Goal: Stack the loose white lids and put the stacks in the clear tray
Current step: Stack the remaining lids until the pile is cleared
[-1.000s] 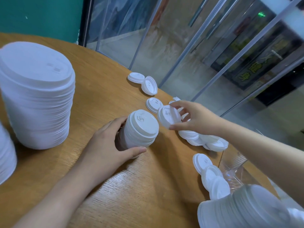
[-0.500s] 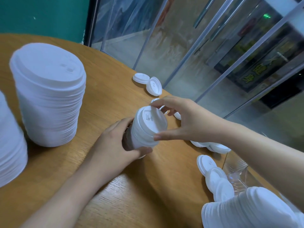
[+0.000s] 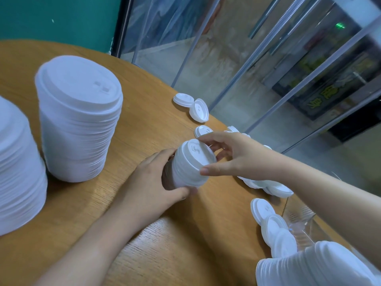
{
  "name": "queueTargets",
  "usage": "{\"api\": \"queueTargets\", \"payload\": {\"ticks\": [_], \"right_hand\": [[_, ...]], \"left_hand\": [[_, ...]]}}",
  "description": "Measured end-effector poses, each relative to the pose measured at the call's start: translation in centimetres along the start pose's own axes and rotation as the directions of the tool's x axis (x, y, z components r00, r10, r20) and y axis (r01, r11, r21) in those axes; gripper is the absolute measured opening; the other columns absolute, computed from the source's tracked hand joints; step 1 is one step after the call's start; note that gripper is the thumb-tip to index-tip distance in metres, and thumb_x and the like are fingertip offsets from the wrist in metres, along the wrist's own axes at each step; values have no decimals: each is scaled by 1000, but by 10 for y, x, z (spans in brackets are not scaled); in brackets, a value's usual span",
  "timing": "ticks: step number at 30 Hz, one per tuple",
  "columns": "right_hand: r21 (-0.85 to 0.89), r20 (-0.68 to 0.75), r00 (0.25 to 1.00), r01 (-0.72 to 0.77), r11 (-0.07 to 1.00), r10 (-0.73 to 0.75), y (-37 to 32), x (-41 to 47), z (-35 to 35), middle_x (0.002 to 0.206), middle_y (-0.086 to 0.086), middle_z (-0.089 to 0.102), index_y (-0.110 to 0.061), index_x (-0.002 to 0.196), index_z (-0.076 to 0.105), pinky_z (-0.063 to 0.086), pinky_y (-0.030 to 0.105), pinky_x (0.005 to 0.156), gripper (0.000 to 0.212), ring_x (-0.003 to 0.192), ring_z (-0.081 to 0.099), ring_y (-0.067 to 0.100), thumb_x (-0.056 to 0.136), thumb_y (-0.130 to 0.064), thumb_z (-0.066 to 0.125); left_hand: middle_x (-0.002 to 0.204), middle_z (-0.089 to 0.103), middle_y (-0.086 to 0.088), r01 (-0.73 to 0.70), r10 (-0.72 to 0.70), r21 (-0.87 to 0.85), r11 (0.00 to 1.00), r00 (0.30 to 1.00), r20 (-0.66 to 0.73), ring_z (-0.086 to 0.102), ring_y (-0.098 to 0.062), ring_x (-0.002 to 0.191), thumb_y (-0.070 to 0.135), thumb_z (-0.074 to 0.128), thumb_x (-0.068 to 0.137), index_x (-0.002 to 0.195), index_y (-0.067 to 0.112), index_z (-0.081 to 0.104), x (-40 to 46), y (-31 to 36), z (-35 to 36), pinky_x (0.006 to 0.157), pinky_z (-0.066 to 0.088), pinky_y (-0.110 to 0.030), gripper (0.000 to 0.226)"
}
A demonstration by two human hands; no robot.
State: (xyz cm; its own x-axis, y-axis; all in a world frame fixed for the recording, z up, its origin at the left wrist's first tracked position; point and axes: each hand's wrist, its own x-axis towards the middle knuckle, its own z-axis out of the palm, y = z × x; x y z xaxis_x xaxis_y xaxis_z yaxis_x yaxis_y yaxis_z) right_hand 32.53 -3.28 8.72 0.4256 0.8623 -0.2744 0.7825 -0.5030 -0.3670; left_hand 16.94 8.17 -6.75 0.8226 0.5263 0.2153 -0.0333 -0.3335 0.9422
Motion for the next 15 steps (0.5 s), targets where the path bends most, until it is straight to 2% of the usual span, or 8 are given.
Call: {"api": "queueTargets", "payload": {"ticks": [4,7,11,15], "right_hand": [[-12,-24,1000,9,1000,-9,1,-3,3,124,-24,61,-27,142,57,52,19,97,76,115,57,-5,75,-49,84],[-28,-27,1000,14,1000,-15,2,-6,5,124,-27,58,-28,143,55,49,12,94,74,115,54,-11,77,-47,84],[-71,-39,999,32,997,-35,3,-10,5,123,-28,56,-29,142,54,49,16,96,73,118,53,-9,78,-47,85],[-141,-32,997,68,988,-74,3,-13,5,124,-28,55,-29,141,53,48,15,95,77,120,52,-6,76,-55,82]], "left_hand": [[123,61,28,-12,12,-15,1000,1000,-8,60,0,114,65,79,54,135,51,49,0,3,1,97,52,-36,87],[123,60,28,-24,23,-26,999,1000,-13,58,0,115,68,78,55,135,51,50,1,5,1,98,52,-35,87],[120,61,30,-42,42,-39,998,999,-20,58,1,114,60,80,60,132,50,54,1,6,2,97,50,-30,77],[121,62,29,-55,54,-52,997,998,-20,57,0,115,54,81,62,131,52,55,1,6,1,96,49,-28,74]]}}
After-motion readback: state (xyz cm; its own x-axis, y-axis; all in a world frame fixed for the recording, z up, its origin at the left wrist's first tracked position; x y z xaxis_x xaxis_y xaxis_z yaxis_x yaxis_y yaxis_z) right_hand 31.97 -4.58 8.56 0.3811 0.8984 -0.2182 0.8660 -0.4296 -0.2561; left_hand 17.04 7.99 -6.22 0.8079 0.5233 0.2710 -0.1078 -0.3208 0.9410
